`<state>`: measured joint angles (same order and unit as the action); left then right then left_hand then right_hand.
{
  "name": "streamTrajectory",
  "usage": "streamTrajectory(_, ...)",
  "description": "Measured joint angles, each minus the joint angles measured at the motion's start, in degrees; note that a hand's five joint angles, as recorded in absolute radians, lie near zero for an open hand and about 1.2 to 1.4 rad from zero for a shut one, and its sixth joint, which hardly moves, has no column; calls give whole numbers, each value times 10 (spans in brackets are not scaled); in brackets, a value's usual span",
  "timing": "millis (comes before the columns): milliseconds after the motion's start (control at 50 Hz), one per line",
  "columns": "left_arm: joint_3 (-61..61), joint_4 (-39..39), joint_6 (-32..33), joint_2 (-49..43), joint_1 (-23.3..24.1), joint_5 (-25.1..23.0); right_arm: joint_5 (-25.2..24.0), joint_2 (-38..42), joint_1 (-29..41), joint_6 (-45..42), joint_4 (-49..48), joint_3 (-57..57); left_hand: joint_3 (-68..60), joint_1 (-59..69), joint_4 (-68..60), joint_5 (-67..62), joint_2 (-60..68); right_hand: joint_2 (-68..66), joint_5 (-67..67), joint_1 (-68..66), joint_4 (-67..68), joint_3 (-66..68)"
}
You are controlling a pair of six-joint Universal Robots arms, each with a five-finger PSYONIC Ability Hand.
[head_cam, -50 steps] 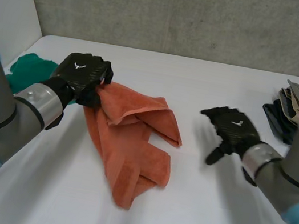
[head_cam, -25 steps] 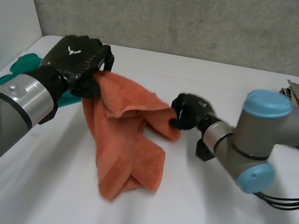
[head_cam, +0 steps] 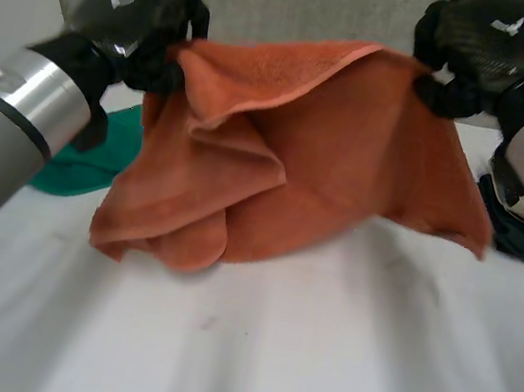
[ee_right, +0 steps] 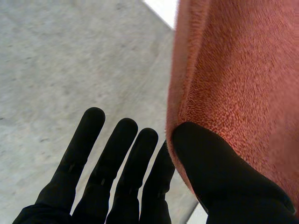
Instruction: Fold the laundry.
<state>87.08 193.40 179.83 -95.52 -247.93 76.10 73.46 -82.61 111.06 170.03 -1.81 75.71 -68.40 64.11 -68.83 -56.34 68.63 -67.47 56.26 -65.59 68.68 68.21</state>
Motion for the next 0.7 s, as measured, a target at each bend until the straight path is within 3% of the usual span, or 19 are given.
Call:
streamTrajectory(140,-16,4,11,-143,-25,1,4,129,50,-2,3,2,69,-26,74,45,-75,0,0,0,1,0)
streamTrajectory(200,-33,4,20,-199,-33,4,11,191,60,-4,1,-5,159,-131,165,138,-168,0,0,0,1,0)
streamTrajectory(220,-42,3,26,-222,-36,5,16,217,62,-6,1,-10,246,-216,245,219,-251,0,0,0,1,0)
streamTrajectory(260,-55,2,35,-250,-38,7,26,248,65,-13,1,-17,246,-216,245,219,-251,0,0,0,1,0)
streamTrajectory(280,-59,2,39,-258,-39,8,31,259,66,-18,1,-19,368,-345,377,352,-372,0,0,0,1,0)
streamTrajectory(340,-69,0,50,-275,-41,12,52,282,68,-37,1,-26,448,-417,461,436,-454,10,-6,4,-12,-12)
streamTrajectory(400,-68,-1,56,-265,-40,21,74,285,66,-57,2,-28,501,-456,511,490,-505,180,-166,167,-186,-183)
streamTrajectory(420,-68,-1,56,-265,-40,21,74,285,66,-57,2,-28,501,-456,511,490,-505,180,-166,167,-186,-183)
streamTrajectory(440,-60,-2,58,-247,-39,30,85,278,64,-65,3,-26,511,-465,519,500,-515,329,-320,309,-335,-332)
streamTrajectory(480,-43,-2,59,-214,-37,45,94,262,62,-71,5,-21,512,-465,520,500,-515,434,-425,412,-437,-436)
streamTrajectory(540,-10,-2,58,-164,-33,68,100,234,61,-76,7,-7,512,-465,520,500,-515,493,-505,479,-516,-510)
streamTrajectory(700,98,-2,58,-47,4,118,98,151,47,-96,33,59,512,-465,520,500,-515,544,-534,519,-560,-555)
